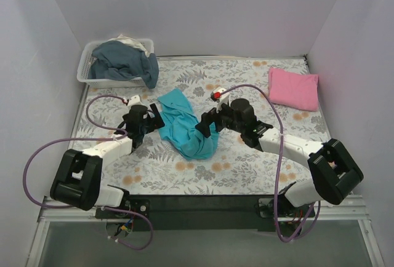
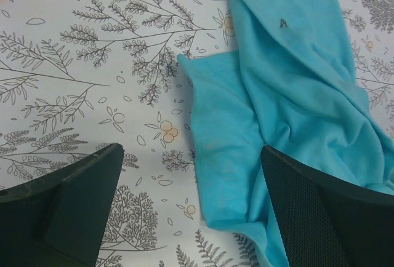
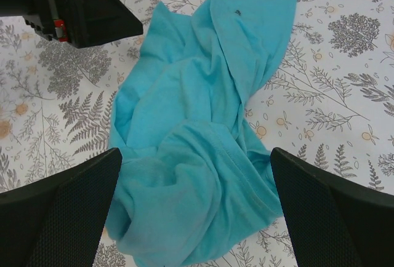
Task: Fold and stack the t-shirts
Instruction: Move the tshirt to the center of the board, then flatten the tshirt out
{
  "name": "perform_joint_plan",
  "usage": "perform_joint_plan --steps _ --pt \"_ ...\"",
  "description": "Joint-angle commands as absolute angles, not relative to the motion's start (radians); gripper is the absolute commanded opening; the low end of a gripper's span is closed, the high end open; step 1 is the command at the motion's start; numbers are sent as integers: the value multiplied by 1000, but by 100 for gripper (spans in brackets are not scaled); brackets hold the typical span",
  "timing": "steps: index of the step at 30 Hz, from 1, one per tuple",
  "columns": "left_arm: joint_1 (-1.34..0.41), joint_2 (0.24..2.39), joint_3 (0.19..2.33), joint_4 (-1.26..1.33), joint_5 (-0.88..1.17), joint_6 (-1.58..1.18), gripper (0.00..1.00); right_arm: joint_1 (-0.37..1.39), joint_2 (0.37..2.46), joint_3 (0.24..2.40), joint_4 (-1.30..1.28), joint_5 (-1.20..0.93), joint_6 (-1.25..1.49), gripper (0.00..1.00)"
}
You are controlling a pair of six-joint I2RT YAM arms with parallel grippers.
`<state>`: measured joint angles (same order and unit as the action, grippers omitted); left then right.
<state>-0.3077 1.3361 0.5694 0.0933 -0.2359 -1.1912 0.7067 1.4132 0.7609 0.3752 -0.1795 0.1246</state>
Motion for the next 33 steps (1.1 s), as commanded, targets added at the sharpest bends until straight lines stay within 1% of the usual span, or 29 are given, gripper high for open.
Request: perform_joint_plan --steps 1,9,10,15,16,17,19,20,21,27,33 --pt "-304 1376 584 193 -247 -1192 86 718 1416 802 419 -183 114 98" --pt "-284 1549 652 281 -235 -1200 77 724 1402 778 419 -175 114 98" --pt "-282 1577 660 284 -224 -1201 72 723 1393 772 417 -172 114 98" --pt "-281 1623 680 324 -183 -1204 55 724 1370 759 400 -152 107 98" --pt "-282 1629 677 337 -175 -1203 50 724 1364 759 397 -152 103 98" --pt "-281 1631 673 353 -161 -1201 41 726 1362 762 396 -155 101 98" --pt "-281 1631 669 380 -123 -1203 29 729 1362 768 384 -161 95 98" --pt "-281 1629 670 388 -112 -1203 10 732 1364 773 380 -160 92 98" --pt "-282 1626 670 391 -104 -1204 0 741 1362 776 371 -160 91 98" --pt "-281 1525 673 315 -147 -1200 0 775 1377 778 341 -143 90 98" --pt "-281 1361 669 239 -190 -1184 0 836 1397 802 290 -172 77 98"
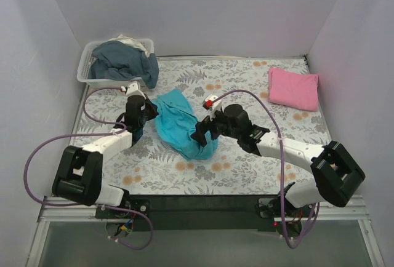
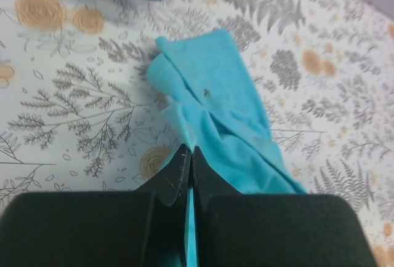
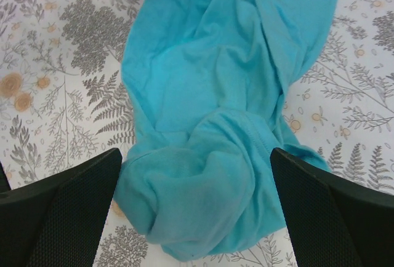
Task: Fold and stack the t-shirts
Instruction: Flatten the tshirt out
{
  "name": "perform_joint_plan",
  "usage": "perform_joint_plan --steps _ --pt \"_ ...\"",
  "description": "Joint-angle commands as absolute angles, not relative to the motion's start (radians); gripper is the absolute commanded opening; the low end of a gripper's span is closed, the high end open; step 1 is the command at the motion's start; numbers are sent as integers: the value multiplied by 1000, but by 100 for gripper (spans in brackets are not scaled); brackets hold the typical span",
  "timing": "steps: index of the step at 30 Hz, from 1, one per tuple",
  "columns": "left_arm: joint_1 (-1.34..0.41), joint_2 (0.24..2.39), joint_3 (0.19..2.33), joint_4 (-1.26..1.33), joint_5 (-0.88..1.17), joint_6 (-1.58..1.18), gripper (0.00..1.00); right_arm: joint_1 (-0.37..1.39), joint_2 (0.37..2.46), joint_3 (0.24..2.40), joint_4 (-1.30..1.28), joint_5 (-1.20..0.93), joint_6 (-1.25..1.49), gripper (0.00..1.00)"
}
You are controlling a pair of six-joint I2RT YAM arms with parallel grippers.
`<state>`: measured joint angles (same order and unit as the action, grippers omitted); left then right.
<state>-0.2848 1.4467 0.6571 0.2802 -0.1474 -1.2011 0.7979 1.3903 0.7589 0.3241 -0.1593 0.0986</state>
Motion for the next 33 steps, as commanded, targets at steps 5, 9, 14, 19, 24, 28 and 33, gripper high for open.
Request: perform_joint_plan --steps 5,9,14,19,24,28,33 --pt "-282 1263 658 207 -210 -1177 0 865 1402 779 273 -181 109 98" --pt "-282 1214 652 195 -213 -1177 0 879 1417 769 264 -170 121 91" --pt "-281 1170 646 187 -233 -1169 0 877 1447 772 262 -65 130 18" --pt "-278 1146 655 170 -259 -1160 0 867 1442 830 197 81 98 6" --pt "-278 1062 643 173 -307 -1161 0 795 1234 804 163 291 75 1" --pt "-278 1023 615 181 -307 -1170 0 793 1097 750 91 488 83 1" --pt "-278 1043 611 183 -259 -1187 0 788 1029 663 -49 540 193 69"
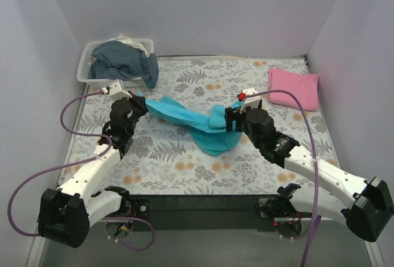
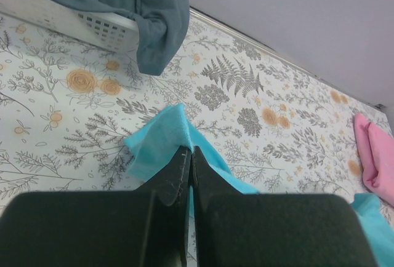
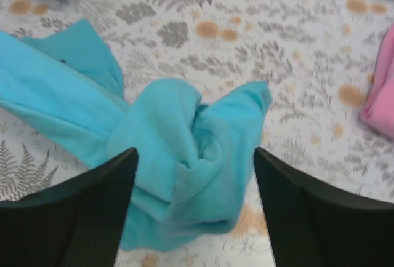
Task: Fold and stack the t-shirts
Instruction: Flatten the tshirt out
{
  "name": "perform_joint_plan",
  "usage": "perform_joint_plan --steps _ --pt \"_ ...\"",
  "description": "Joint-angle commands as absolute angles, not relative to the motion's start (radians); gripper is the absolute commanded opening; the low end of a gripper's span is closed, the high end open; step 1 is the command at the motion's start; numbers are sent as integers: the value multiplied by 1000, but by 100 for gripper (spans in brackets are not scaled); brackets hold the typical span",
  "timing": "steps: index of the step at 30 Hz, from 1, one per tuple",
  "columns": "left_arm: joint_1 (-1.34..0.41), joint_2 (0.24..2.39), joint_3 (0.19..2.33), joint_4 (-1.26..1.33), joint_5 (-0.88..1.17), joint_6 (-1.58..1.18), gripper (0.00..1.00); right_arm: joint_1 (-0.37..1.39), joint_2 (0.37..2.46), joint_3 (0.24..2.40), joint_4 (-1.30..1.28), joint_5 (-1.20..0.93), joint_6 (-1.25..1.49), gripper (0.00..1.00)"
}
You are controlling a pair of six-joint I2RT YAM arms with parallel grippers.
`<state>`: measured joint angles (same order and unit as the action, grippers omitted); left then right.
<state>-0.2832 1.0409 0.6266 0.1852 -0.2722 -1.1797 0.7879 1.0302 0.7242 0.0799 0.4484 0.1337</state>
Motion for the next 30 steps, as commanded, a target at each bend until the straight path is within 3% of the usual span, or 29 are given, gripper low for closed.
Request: perform_joint_plan --steps 1,2,5,10,13,20,30 --pt "-278 1045 609 186 -255 -1189 0 788 1019 655 -58 537 202 75" --pt "-279 1046 606 186 -250 -1190 0 788 1009 652 -70 540 207 82" --pt "-278 1046 594 201 -239 -1192 0 788 996 686 -68 543 160 83" --pt "-278 1049 589 199 -241 -1187 0 784 1155 788 -11 463 92 83" --pt "-279 1054 591 196 -235 -1184 0 743 1261 798 106 277 89 83" --pt "-278 1052 588 204 -219 -1187 0 612 1443 833 268 70 63 82" --pt "-278 1074 584 218 -212 -1186 0 468 1633 902 345 -199 34 66"
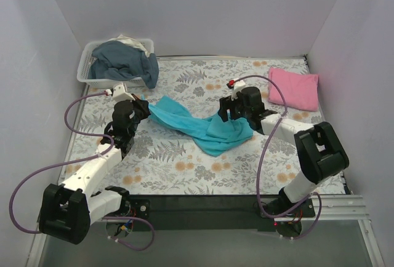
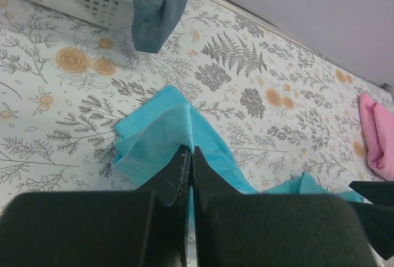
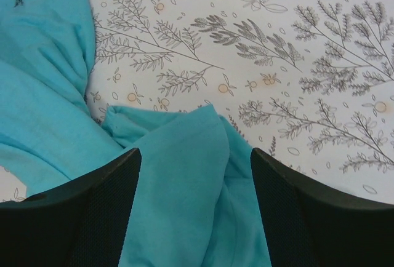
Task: Fold and stack the t-shirts
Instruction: Flatten the tshirt out
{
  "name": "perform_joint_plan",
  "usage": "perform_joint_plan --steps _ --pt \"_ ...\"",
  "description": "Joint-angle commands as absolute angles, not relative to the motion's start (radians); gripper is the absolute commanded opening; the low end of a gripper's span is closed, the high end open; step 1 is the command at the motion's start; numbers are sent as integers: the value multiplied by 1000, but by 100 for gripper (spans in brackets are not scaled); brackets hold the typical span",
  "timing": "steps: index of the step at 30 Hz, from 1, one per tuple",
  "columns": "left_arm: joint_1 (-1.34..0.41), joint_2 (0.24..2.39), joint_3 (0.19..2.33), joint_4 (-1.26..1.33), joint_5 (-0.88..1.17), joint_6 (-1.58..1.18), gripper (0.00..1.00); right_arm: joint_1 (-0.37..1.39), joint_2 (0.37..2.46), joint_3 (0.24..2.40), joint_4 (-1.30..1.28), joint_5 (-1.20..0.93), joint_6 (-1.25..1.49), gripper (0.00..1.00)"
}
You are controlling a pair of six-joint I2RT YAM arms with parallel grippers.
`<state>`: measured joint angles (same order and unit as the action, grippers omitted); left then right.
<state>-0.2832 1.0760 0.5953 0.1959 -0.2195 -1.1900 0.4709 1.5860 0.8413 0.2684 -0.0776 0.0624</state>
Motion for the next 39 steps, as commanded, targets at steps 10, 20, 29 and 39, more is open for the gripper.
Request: perform_joint_plan --steps 10,20,29,39 --pt "-278 1066 586 213 -213 -1178 0 457 1782 979 345 -193 34 49" --pt "-278 1088 589 216 -212 -1177 0 440 1818 985 344 -193 26 49" --pt "-278 1069 584 216 -213 -1173 0 434 1864 985 344 -215 35 44" --pt "-278 1081 591 209 -241 -1166 0 431 1743 960 331 -149 32 11"
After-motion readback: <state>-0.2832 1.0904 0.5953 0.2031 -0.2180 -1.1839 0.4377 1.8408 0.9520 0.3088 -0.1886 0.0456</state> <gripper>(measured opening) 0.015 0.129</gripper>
